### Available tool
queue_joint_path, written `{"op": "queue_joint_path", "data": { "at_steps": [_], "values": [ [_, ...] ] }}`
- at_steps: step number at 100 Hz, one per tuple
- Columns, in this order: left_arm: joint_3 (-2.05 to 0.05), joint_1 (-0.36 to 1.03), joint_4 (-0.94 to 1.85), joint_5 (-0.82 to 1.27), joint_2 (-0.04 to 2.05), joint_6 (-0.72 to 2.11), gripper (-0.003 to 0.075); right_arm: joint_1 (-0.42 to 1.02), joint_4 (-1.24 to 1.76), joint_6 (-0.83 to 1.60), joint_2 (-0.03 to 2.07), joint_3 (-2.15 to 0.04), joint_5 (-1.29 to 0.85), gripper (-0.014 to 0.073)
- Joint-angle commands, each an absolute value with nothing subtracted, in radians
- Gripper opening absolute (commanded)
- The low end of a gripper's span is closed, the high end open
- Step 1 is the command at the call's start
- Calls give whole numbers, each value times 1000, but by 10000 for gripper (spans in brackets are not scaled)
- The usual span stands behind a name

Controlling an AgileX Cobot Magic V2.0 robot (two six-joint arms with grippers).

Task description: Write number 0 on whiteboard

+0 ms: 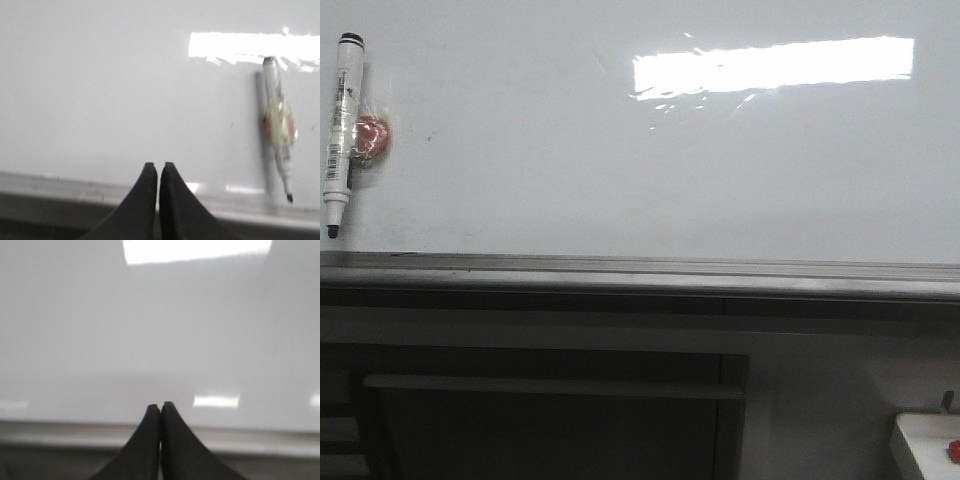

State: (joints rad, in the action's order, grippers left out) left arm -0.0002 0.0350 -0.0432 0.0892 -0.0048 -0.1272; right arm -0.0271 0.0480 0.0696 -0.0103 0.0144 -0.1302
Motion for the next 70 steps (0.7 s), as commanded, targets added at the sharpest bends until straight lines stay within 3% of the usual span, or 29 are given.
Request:
{"op": "queue_joint_path", "data": {
  "at_steps": [1,15,49,70],
  "values": [
    [11,33,-44,-107,-31,-135,-20,-34,39,75,-30,40,107,-50],
    [11,33,-44,-142,-31,-135,-20,-34,39,75,-30,40,229,-50],
    [9,33,-26,-183,-31,-135,-20,-34,39,75,-30,38,249,-50],
    [-99,33,30,-29,13,-138,-21,-32,57,20,-8,-129,-120,-50]
  ]
}}
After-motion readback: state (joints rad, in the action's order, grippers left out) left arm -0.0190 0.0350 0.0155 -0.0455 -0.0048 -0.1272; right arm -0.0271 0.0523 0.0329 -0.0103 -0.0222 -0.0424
